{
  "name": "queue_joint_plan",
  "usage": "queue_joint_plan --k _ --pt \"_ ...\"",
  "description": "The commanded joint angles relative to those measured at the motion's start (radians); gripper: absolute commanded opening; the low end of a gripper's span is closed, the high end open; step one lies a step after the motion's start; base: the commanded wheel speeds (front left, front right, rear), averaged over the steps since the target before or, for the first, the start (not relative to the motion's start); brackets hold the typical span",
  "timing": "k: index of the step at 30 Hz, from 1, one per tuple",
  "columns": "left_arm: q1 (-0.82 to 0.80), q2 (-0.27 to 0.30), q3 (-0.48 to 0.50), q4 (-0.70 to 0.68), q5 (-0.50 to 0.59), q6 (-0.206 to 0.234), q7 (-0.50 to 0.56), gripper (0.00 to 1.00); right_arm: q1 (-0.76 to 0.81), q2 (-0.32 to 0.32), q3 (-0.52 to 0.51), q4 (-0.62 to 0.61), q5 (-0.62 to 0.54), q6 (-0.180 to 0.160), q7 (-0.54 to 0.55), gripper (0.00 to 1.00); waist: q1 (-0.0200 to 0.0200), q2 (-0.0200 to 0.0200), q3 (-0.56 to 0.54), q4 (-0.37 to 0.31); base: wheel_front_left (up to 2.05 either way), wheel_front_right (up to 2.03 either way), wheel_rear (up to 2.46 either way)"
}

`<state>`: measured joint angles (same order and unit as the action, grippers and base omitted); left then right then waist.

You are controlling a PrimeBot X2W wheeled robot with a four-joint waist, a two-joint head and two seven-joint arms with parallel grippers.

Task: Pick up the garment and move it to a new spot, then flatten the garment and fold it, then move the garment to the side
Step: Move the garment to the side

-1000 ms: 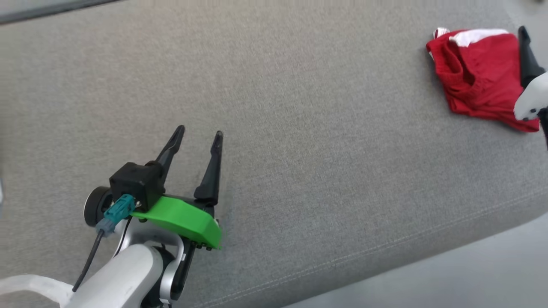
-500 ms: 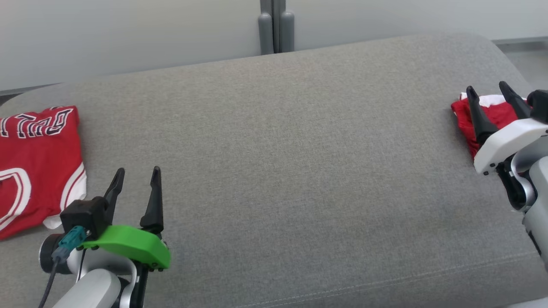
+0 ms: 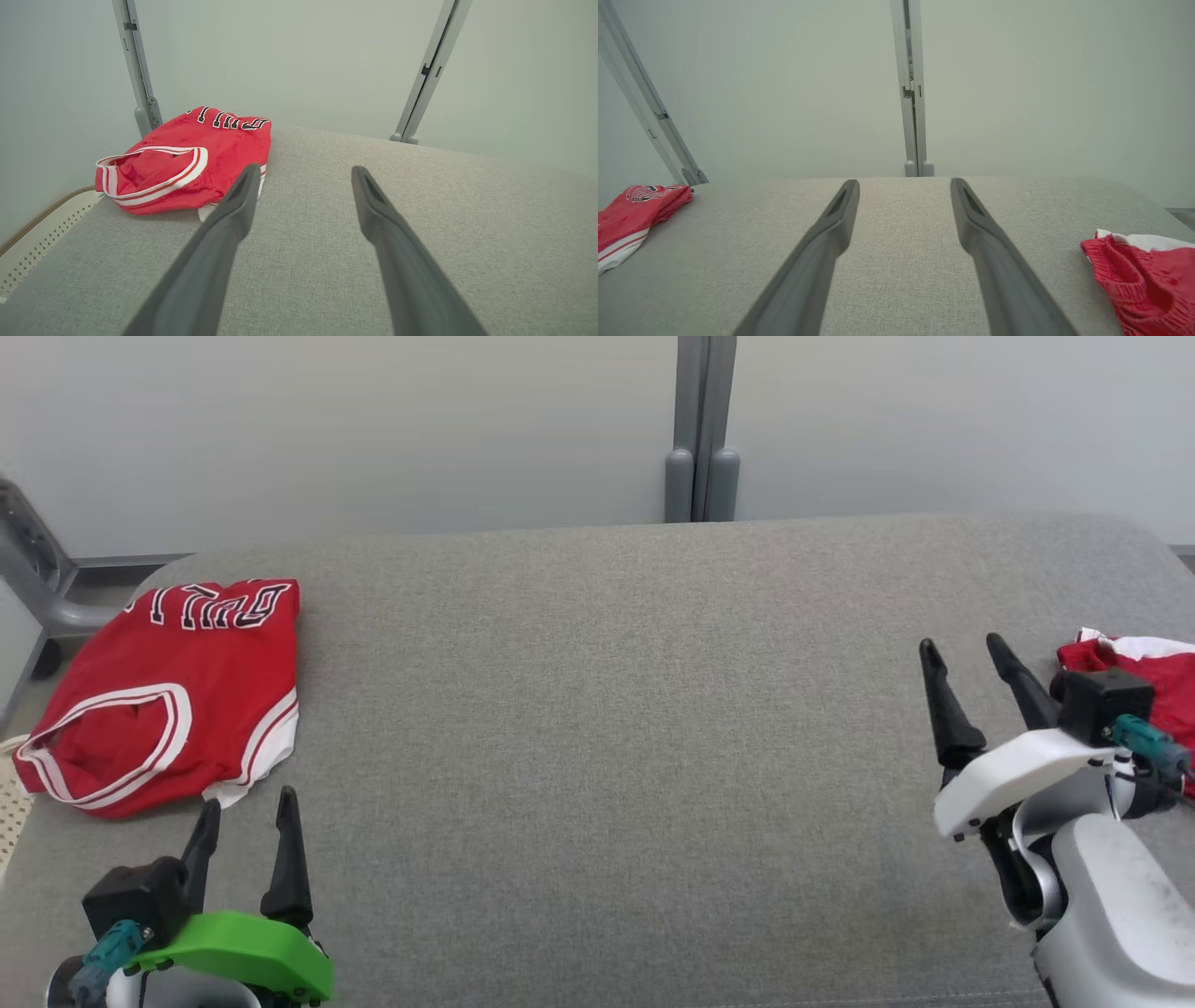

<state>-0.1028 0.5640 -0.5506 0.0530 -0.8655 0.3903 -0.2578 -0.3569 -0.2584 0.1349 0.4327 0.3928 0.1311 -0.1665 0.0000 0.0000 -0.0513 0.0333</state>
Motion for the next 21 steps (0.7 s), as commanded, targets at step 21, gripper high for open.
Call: queue_joint_plan --k 21 --pt "0.100 -0.063 0.009 -0.021 0.055 -0.036 -0.007 1.00 0.382 0.207 -0.067 -0.437 -0.137 -0.001 0.157 1.00 0.0000 0.0000 -0.028 0.032 0.00 0.00 0.00"
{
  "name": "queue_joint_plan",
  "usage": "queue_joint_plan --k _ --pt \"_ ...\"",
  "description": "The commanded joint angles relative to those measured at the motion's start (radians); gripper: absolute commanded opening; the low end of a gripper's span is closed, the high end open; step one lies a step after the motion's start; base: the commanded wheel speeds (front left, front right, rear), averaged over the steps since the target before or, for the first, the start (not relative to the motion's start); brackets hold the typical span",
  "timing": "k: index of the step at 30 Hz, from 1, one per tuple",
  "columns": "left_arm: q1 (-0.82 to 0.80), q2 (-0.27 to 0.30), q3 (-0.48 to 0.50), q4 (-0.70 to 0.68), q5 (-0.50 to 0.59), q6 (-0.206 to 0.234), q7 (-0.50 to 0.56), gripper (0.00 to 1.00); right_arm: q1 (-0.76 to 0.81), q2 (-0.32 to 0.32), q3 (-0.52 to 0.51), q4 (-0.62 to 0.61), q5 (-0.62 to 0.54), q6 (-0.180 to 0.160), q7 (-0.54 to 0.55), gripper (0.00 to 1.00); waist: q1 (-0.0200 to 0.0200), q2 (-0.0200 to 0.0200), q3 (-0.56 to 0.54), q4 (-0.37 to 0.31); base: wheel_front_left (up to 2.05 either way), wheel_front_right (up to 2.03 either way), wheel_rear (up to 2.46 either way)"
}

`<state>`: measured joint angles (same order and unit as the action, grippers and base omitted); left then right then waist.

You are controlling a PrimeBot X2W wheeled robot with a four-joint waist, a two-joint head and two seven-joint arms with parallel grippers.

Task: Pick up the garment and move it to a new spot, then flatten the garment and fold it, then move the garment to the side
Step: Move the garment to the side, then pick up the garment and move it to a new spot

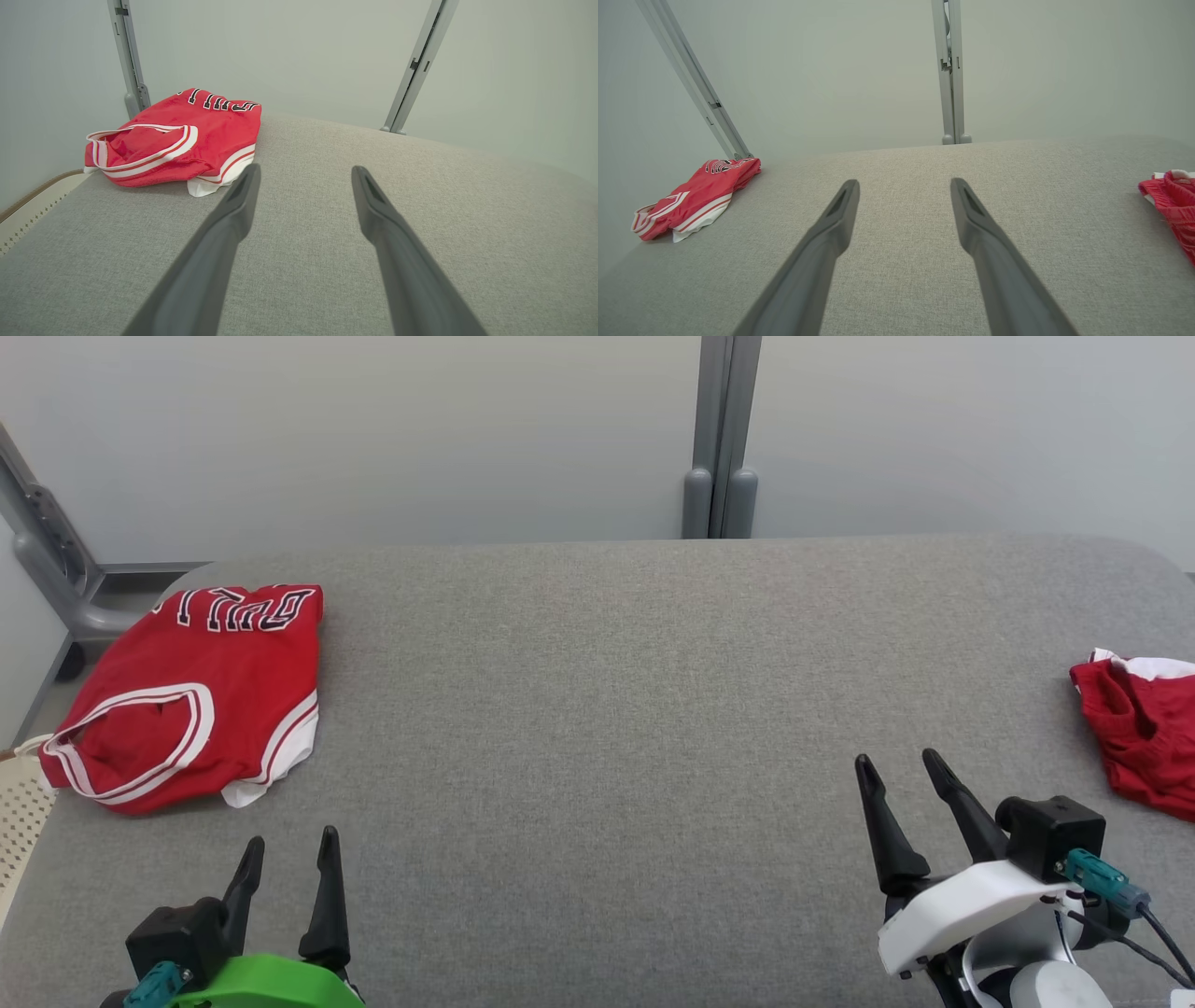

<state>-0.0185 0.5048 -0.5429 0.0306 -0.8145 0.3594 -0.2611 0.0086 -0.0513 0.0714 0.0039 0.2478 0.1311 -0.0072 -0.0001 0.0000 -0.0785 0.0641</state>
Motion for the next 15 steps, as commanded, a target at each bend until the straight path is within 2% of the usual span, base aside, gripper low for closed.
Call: queue_joint_plan --k 1,15 --pt "0.018 -0.004 0.000 0.003 0.005 -0.006 -0.004 1.00 0.024 0.000 -0.006 -0.013 0.012 -0.001 -0.004 1.00 0.0001 0.0000 -0.002 0.001 0.00 0.00 0.00" --pt "0.023 -0.006 -0.015 0.017 0.012 -0.008 0.001 1.00 0.050 0.000 -0.012 -0.024 0.007 -0.001 -0.007 1.00 0.0001 0.0000 -0.012 0.009 0.00 0.00 0.00"
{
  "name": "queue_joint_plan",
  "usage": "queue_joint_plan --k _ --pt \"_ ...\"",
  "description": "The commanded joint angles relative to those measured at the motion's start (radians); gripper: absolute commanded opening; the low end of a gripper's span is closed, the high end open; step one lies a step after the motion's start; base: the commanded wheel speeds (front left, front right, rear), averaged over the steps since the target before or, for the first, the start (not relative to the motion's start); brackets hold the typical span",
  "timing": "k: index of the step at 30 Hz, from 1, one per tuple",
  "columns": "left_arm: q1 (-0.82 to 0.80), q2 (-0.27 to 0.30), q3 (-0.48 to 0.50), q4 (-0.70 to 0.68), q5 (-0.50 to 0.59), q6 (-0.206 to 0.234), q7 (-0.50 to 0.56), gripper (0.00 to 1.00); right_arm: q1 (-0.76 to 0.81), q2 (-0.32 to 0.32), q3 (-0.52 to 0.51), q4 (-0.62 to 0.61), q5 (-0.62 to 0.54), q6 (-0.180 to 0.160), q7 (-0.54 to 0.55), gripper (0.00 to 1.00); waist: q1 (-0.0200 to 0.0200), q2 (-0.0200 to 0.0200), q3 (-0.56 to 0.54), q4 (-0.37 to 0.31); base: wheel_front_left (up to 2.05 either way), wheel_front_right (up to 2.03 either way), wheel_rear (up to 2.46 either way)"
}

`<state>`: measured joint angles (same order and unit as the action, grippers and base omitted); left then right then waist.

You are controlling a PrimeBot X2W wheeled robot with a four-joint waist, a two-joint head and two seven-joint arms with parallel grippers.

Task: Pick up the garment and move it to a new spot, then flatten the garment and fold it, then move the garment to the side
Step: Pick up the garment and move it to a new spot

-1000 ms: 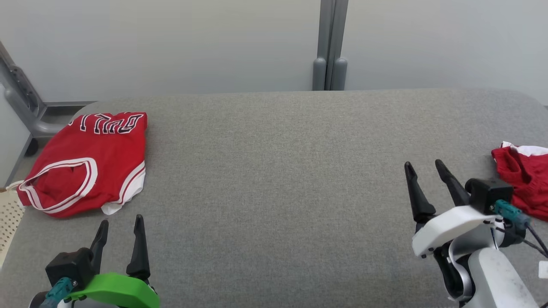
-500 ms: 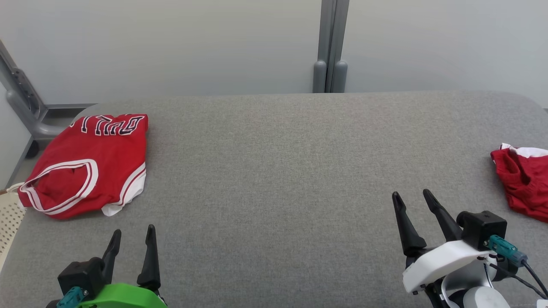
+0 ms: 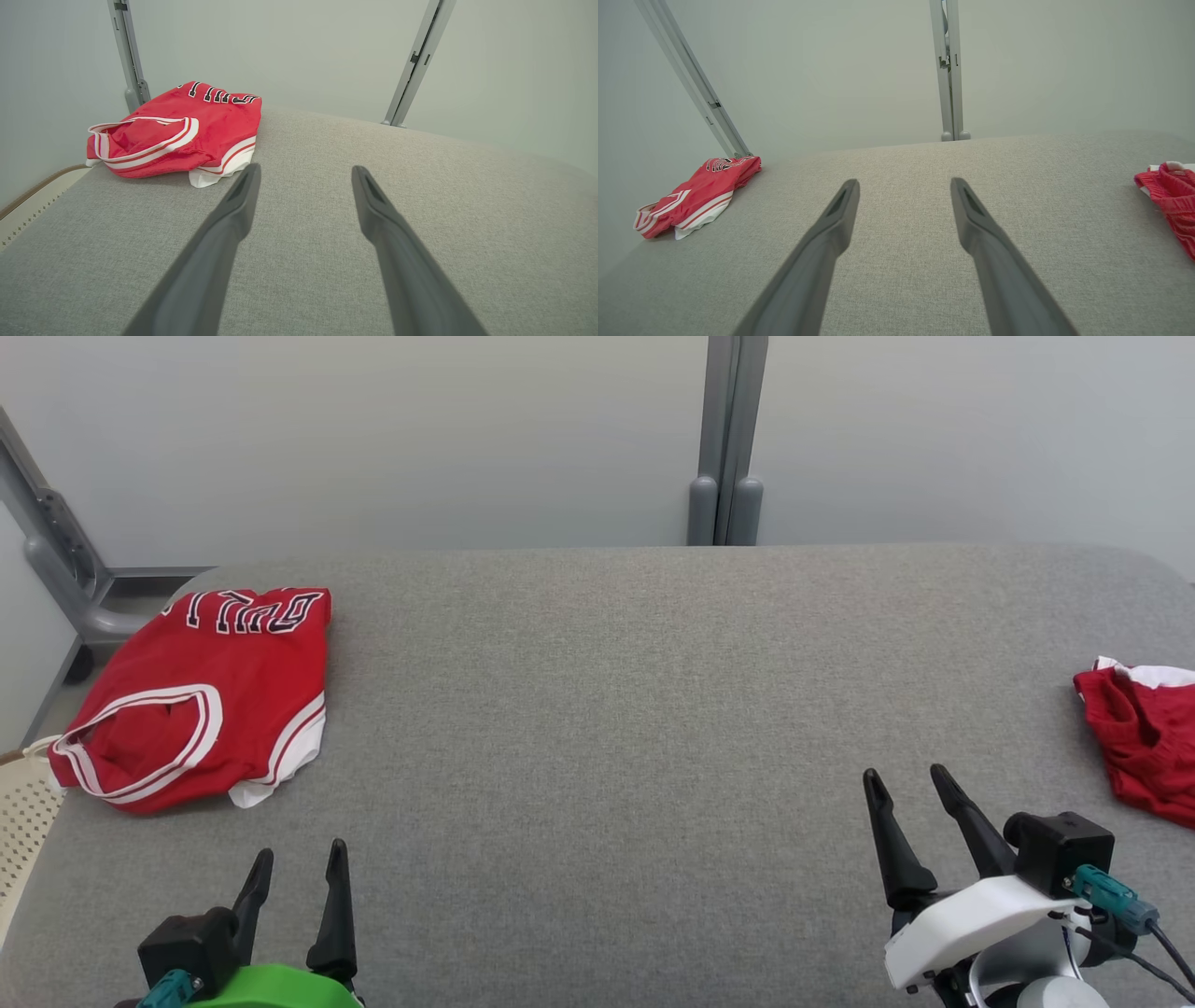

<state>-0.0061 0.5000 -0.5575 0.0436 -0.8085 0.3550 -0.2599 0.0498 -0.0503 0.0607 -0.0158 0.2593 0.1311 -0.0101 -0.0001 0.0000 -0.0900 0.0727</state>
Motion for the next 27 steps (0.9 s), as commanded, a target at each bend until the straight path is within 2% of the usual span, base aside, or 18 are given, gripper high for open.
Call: queue_joint_plan --k 1,8,13,18,27 --pt "0.011 -0.001 -0.002 0.004 0.006 -0.004 0.000 1.00 0.010 -0.001 0.000 -0.004 -0.004 -0.001 -0.003 1.00 0.0001 0.0000 -0.001 0.001 0.00 0.00 0.00" --pt "-0.001 0.002 -0.012 0.001 0.012 -0.007 0.007 1.00 0.013 -0.001 -0.005 -0.007 -0.009 -0.001 -0.003 1.00 0.0001 0.0000 0.000 0.012 0.00 0.00 0.00" --pt "-0.025 0.004 -0.013 -0.005 0.018 -0.004 0.010 1.00 0.015 -0.001 -0.006 -0.007 -0.003 -0.001 -0.012 1.00 0.0001 0.0000 0.002 0.062 0.00 0.00 0.00" --pt "-0.033 0.013 -0.017 -0.019 0.031 0.002 0.019 1.00 0.010 -0.001 0.006 0.000 0.007 -0.001 -0.024 1.00 0.0001 0.0000 0.004 0.161 0.00 0.00 0.00" --pt "-0.044 0.033 -0.006 -0.031 0.034 0.004 0.024 1.00 -0.014 -0.001 0.009 0.015 0.021 -0.001 -0.044 1.00 0.0001 0.0000 0.016 0.394 0.00 0.00 0.00"
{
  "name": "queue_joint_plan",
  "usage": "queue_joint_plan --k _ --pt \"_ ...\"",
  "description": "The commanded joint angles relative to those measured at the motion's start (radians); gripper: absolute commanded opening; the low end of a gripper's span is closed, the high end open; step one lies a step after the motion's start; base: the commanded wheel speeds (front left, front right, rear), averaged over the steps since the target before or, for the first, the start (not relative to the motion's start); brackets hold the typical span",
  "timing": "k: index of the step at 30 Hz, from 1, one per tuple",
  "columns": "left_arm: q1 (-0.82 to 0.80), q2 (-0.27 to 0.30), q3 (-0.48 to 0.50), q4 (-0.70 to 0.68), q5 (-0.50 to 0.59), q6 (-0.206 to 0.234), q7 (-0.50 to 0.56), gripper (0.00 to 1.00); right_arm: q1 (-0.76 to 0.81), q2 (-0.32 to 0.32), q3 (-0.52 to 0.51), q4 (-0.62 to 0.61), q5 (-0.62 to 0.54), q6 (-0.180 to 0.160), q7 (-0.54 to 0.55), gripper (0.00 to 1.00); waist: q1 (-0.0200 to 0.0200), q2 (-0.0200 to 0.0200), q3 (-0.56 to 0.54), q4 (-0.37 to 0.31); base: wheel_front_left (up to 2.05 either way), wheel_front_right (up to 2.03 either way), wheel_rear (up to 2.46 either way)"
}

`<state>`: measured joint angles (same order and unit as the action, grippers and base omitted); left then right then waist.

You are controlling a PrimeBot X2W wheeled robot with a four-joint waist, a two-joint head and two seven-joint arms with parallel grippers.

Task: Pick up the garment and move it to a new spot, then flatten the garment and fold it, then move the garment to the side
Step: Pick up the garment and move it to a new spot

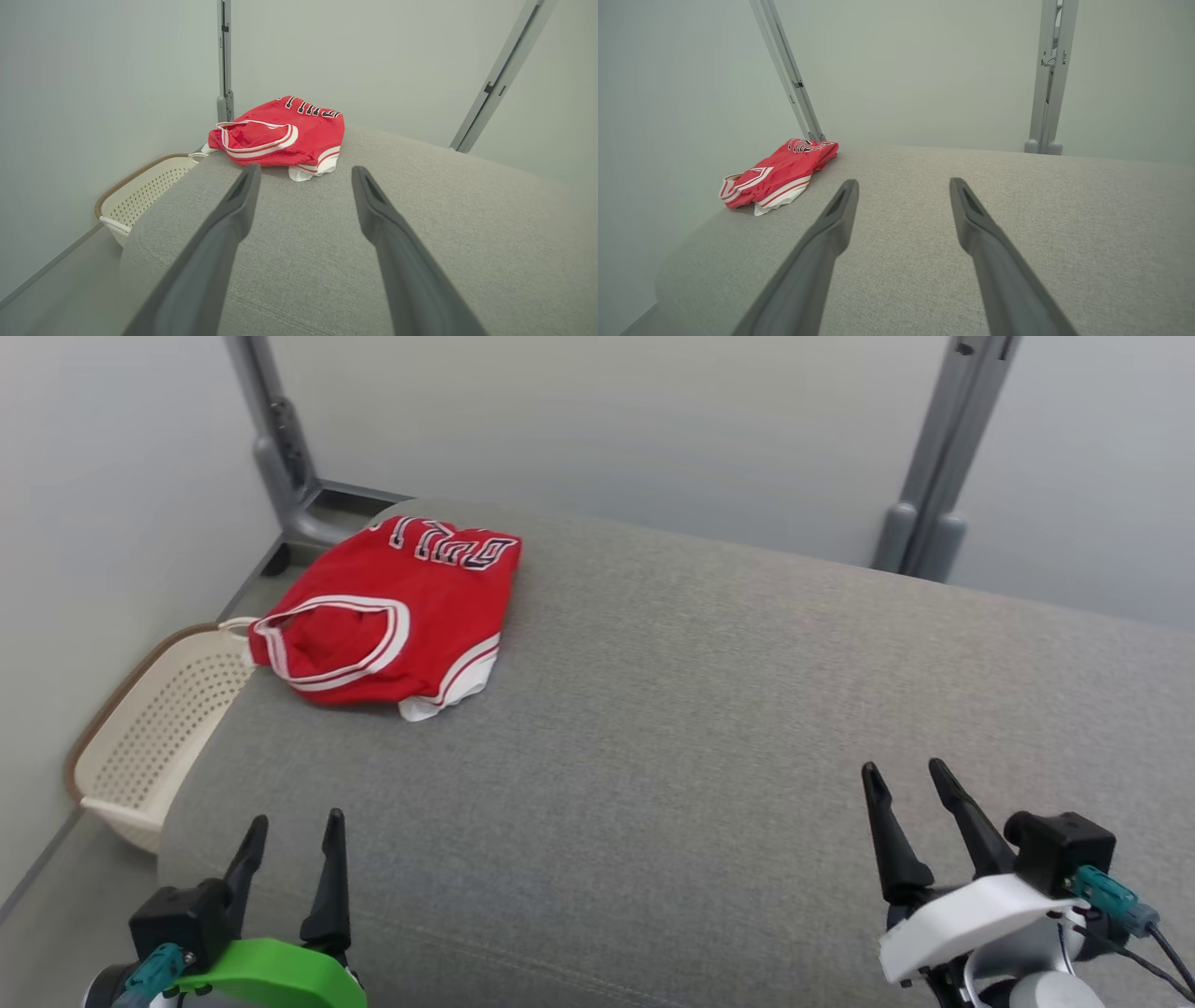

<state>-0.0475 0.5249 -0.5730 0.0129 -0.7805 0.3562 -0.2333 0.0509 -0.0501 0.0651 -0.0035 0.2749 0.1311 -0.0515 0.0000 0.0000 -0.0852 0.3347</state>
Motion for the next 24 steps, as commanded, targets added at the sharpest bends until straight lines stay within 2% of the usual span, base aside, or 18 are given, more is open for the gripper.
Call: queue_joint_plan --k 1,9,18,24 --pt "0.006 0.007 0.016 -0.011 0.004 0.013 -0.006 1.00 -0.031 0.000 0.015 0.003 0.007 0.000 -0.002 1.00 0.0000 0.0000 0.022 0.142 0.00 0.00 0.00" --pt "0.074 -0.012 0.093 -0.063 0.014 0.041 -0.027 1.00 -0.129 -0.002 0.090 0.052 0.011 0.000 -0.003 1.00 0.0000 0.0000 0.068 0.174 0.00 0.00 0.00" --pt "0.098 -0.026 0.122 -0.082 0.035 0.028 -0.032 1.00 -0.154 -0.002 0.088 0.088 0.007 0.000 -0.017 1.00 0.0000 0.0000 0.073 0.176 0.00 0.00 0.00" --pt "0.031 0.002 0.100 -0.074 0.052 0.003 0.012 1.00 -0.114 -0.002 0.048 0.088 0.004 0.000 -0.029 1.00 0.0000 0.0000 0.062 0.168 0.00 0.00 0.00"
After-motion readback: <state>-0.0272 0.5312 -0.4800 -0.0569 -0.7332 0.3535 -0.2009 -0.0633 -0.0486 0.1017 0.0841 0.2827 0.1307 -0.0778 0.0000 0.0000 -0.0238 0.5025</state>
